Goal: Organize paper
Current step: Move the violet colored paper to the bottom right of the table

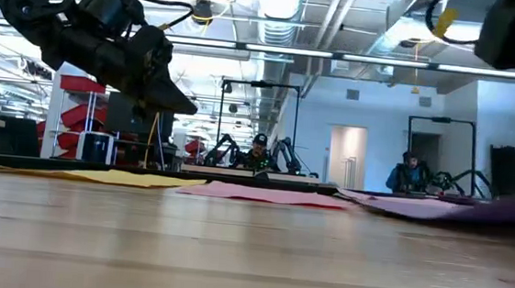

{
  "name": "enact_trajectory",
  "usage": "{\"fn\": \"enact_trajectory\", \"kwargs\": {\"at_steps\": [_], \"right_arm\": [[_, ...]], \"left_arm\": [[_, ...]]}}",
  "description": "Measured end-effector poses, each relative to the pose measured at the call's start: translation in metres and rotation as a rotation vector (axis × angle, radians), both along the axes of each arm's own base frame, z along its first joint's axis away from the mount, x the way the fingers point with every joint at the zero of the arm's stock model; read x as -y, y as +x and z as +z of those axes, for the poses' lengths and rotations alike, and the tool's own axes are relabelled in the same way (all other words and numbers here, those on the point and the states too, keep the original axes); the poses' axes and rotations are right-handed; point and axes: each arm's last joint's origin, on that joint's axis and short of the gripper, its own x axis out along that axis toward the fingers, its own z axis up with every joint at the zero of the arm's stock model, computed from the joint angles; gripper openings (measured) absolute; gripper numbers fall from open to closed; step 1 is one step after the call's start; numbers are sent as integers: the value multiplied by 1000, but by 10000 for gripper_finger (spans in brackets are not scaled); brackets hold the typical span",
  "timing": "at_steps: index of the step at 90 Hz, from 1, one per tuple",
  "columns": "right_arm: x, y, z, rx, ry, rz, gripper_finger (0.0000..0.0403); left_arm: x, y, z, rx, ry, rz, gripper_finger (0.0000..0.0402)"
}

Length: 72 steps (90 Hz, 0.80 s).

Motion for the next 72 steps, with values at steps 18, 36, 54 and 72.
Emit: {"fn": "enact_trajectory", "kwargs": {"at_steps": [18,36,54,72], "right_arm": [[-4,-3,-4,-80,4,-39,11],[-5,-3,-4,-124,30,-83,80],[-5,-4,-4,-166,69,-52,118],[7,-15,-8,-229,-224,-30,29]], "left_arm": [[0,0,0,-1,-14,5,0],[0,-1,-3,-25,-21,0,0],[0,-1,-2,-24,-20,0,0],[0,-1,-2,-24,-20,0,0]]}}
